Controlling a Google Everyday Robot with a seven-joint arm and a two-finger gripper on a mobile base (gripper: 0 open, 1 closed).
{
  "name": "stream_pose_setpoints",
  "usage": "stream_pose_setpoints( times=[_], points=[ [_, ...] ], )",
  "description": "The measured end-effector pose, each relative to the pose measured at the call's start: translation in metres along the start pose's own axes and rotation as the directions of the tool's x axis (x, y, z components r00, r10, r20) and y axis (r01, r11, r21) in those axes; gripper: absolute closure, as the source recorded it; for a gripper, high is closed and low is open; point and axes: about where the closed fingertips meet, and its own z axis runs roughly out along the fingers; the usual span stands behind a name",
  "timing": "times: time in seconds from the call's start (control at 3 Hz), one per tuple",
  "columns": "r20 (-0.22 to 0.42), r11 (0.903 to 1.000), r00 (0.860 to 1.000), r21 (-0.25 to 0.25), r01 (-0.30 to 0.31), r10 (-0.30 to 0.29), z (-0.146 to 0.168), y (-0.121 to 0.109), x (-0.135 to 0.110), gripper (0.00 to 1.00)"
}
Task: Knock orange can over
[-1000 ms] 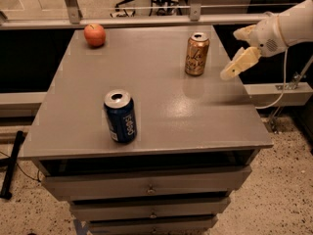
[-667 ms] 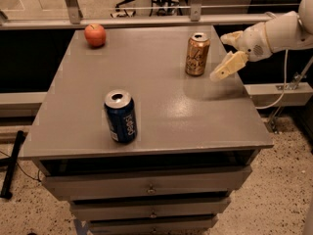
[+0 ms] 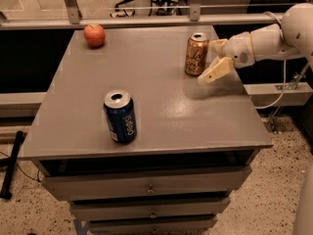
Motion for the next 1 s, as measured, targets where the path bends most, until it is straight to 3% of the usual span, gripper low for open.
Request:
stream_pose_setpoints(
  times=[0.33,0.67,1.0],
  points=[
    [0.052,0.9978,0.998,-0.064,-0.018,0.021,0.014,0.018,-0.009,0.00],
    [0.111,0.9896,0.993,-0.142,-0.023,0.039,0.026,0.045,-0.023,0.00],
    [0.169,0.9751,0.984,-0.221,-0.012,0.050,0.035,0.073,-0.041,0.00]
  ],
)
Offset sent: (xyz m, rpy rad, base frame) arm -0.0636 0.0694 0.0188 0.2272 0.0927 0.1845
